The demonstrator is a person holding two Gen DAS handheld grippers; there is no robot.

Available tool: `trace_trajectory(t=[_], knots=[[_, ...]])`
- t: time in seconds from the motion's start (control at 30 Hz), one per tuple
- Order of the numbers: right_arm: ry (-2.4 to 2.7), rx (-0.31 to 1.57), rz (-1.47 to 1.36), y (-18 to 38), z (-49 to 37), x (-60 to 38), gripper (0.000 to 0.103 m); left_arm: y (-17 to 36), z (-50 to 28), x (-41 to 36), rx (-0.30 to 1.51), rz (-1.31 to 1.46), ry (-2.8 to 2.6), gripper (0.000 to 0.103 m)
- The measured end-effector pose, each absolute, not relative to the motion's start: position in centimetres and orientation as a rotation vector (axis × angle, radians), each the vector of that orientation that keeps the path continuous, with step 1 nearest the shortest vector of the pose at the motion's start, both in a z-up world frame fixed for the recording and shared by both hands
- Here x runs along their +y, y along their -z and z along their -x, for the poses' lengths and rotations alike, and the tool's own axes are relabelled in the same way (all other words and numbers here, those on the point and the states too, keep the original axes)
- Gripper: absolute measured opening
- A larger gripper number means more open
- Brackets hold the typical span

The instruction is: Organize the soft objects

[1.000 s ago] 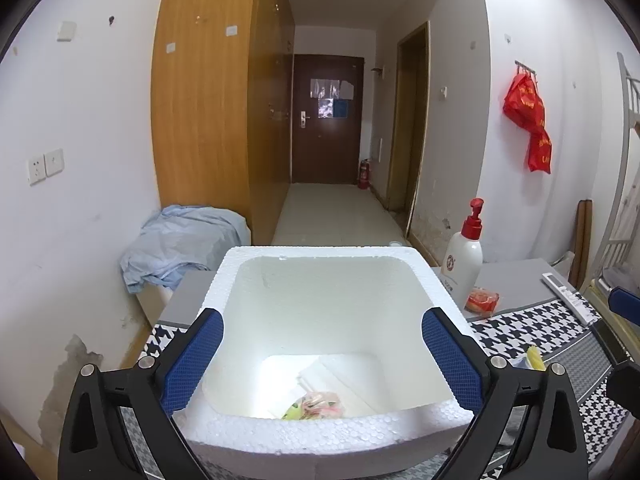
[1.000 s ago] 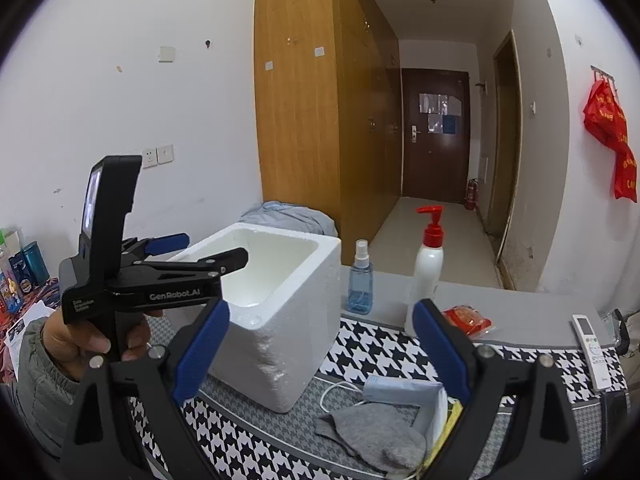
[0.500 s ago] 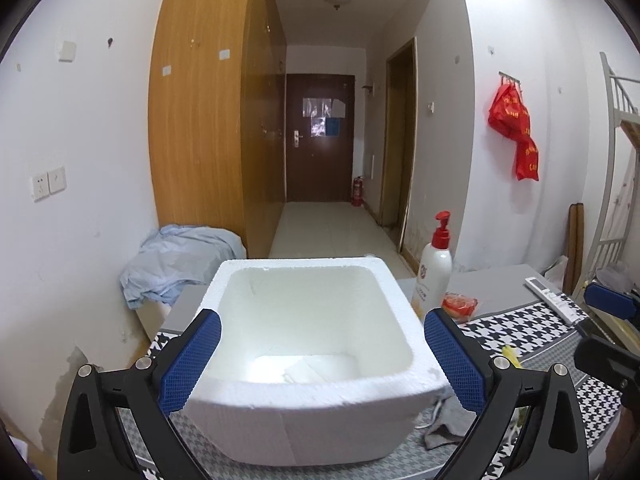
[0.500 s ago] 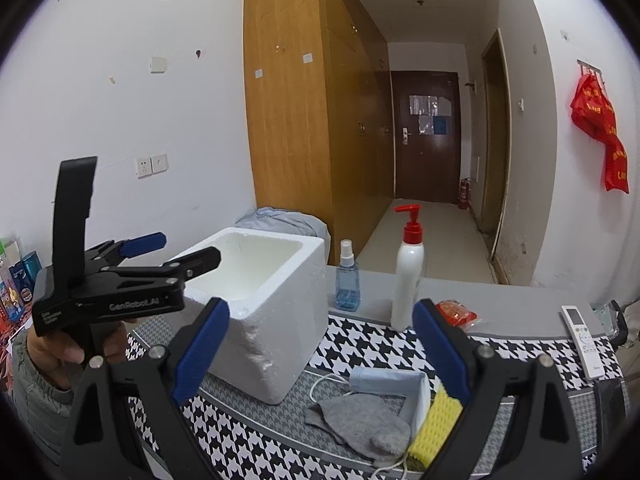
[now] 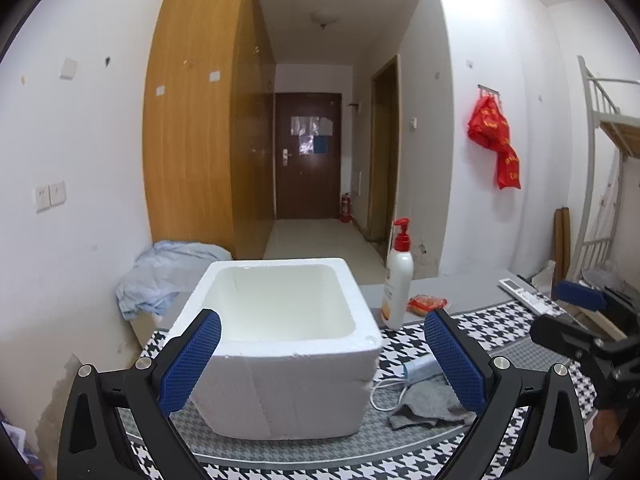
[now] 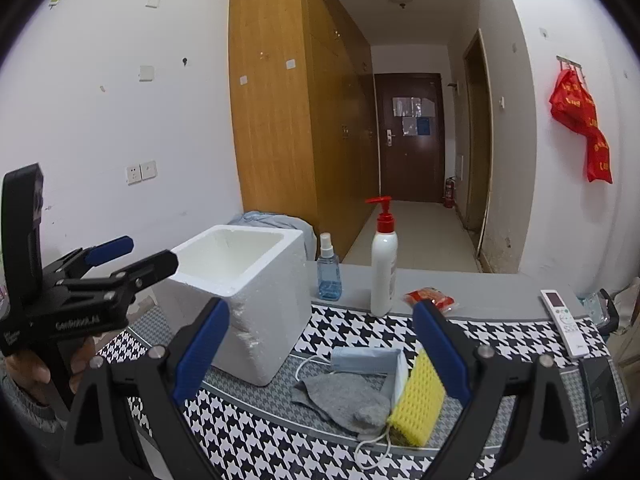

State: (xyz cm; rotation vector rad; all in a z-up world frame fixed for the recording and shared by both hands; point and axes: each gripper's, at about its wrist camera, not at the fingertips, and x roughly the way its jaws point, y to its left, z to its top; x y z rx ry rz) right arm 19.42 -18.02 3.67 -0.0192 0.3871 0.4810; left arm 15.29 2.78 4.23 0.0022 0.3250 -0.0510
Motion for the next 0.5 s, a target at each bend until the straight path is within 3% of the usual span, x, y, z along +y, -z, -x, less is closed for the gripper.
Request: trace_trajectory(t=[0.5], knots=[[-0.455,0.373,0.035,-2.8,-17.3,-19.2,0.095,-3.2,-11.7,1.4,0.292,0.018,0.079,0.102]])
